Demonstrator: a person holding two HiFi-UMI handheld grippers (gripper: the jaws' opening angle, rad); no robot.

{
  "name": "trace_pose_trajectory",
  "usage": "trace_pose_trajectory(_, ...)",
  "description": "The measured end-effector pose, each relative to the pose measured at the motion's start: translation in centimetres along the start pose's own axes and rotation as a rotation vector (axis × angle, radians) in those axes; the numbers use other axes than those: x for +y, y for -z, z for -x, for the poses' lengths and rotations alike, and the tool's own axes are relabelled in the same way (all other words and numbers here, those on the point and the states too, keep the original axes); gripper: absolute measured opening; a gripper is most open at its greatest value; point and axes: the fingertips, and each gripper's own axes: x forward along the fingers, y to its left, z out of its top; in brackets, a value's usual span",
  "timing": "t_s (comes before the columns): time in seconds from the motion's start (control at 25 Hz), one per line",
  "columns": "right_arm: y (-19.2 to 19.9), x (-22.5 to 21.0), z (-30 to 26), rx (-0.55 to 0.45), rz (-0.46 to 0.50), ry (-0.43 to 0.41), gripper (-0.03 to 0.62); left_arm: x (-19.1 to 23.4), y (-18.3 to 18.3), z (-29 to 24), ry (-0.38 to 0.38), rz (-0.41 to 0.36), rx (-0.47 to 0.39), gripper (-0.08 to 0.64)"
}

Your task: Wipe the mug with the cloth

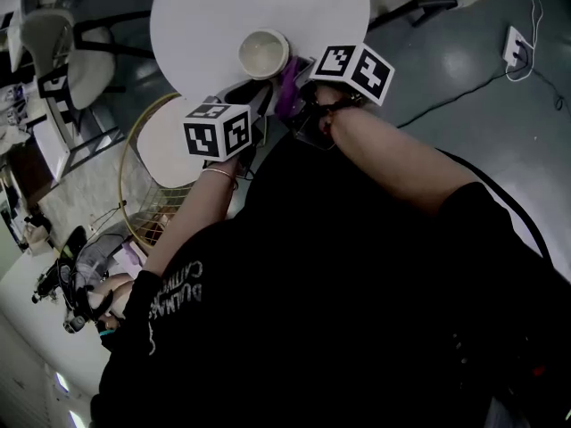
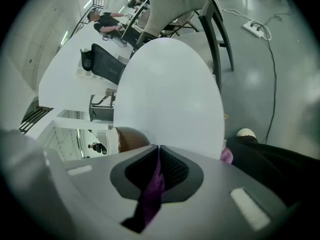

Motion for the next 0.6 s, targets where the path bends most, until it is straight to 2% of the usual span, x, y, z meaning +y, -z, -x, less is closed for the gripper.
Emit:
trace_pose_trajectory(0.32,2.5,-0.2,-0.3,0.103,-0.037,0.025,0.020,-0.1,0.1,0.1,0.000,0.002,0.005,0.075)
trace_pose_trajectory(0.6,5.7,0.3,-1.0,0.222,-0.048,-0.012,0.020,-0.3,0.5,0.2,0.005,-0.028,0.015,0.069)
